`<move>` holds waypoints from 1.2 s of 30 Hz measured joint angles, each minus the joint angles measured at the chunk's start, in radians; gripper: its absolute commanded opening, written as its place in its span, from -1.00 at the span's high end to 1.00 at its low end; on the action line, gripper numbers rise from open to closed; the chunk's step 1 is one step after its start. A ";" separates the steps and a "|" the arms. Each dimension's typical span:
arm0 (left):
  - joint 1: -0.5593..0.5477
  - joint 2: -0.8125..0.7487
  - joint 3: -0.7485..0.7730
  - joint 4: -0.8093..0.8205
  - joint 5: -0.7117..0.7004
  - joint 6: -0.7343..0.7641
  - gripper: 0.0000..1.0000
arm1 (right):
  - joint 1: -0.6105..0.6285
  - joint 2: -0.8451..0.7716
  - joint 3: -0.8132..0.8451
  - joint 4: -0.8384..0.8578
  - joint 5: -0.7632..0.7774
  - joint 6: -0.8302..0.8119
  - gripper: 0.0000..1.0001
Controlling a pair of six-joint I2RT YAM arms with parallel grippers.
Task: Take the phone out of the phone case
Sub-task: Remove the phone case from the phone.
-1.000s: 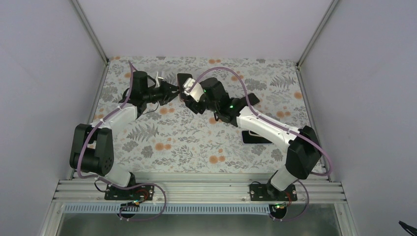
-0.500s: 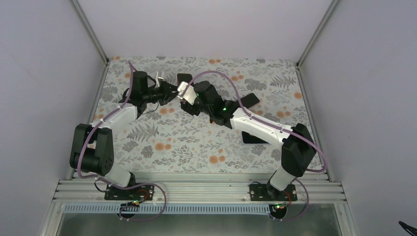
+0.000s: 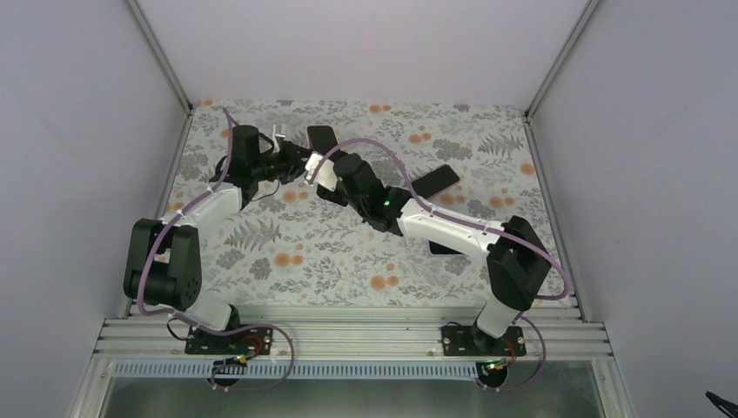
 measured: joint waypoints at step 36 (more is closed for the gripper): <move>-0.019 0.046 -0.012 -0.039 0.039 0.013 0.95 | -0.010 -0.159 -0.064 -0.046 -0.166 0.008 -0.58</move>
